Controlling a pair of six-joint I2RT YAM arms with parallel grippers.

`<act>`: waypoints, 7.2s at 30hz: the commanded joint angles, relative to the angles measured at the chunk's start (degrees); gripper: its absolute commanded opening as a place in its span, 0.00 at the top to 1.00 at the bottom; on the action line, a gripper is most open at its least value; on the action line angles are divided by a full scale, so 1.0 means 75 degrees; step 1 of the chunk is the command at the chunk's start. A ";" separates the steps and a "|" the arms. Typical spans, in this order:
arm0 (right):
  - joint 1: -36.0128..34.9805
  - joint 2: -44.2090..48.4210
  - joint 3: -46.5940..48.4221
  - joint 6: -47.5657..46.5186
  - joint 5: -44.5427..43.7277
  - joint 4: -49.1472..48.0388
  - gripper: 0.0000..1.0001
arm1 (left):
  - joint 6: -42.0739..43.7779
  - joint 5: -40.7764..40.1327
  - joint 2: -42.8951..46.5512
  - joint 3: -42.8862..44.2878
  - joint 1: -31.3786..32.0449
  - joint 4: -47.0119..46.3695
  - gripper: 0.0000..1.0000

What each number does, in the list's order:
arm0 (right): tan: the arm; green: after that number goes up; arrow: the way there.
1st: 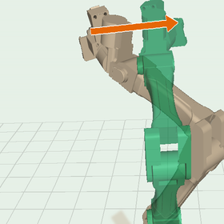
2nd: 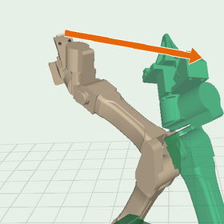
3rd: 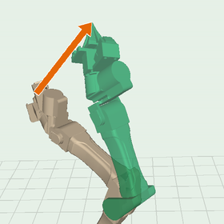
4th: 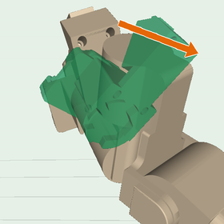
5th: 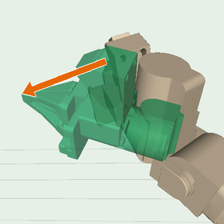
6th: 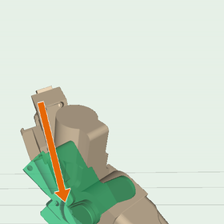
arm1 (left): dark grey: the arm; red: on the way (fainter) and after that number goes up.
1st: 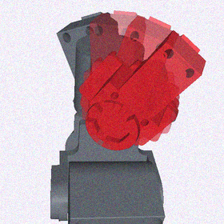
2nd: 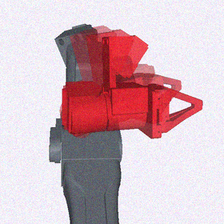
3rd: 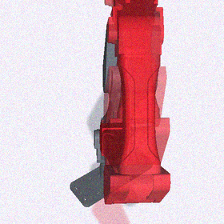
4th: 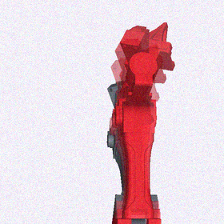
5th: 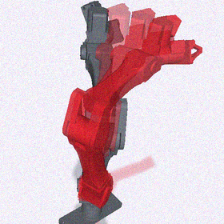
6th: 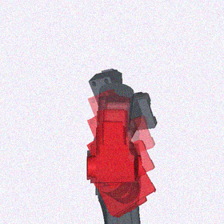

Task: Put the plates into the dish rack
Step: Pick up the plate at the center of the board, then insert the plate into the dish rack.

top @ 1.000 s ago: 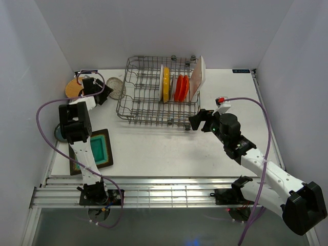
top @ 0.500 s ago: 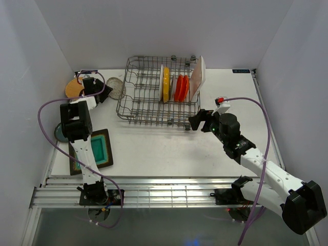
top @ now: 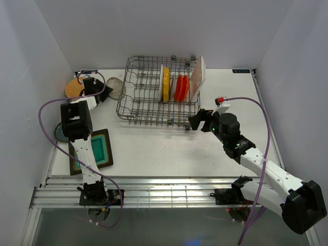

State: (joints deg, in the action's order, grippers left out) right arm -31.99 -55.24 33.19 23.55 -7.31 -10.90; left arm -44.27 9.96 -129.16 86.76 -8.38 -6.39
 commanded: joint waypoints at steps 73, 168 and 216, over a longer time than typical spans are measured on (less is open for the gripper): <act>0.0011 -0.0005 0.0391 -0.0187 0.0213 -0.0329 0.09 | -0.2031 0.1753 0.4038 -0.2381 -0.1285 -0.1116 1.00; 0.1828 0.2503 -0.0581 0.1219 0.1280 -0.0832 0.92 | -0.0707 0.2962 0.4155 -0.2345 0.6391 -0.2312 1.00; 0.1828 -0.0474 0.4844 0.2614 -0.0326 0.4453 0.92 | 0.8747 -0.2206 0.6745 -0.4009 0.8722 -0.3190 0.22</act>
State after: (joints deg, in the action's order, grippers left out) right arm -18.11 -58.67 65.93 40.62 -8.84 21.87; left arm 9.50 -2.39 -82.06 57.49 54.96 -26.46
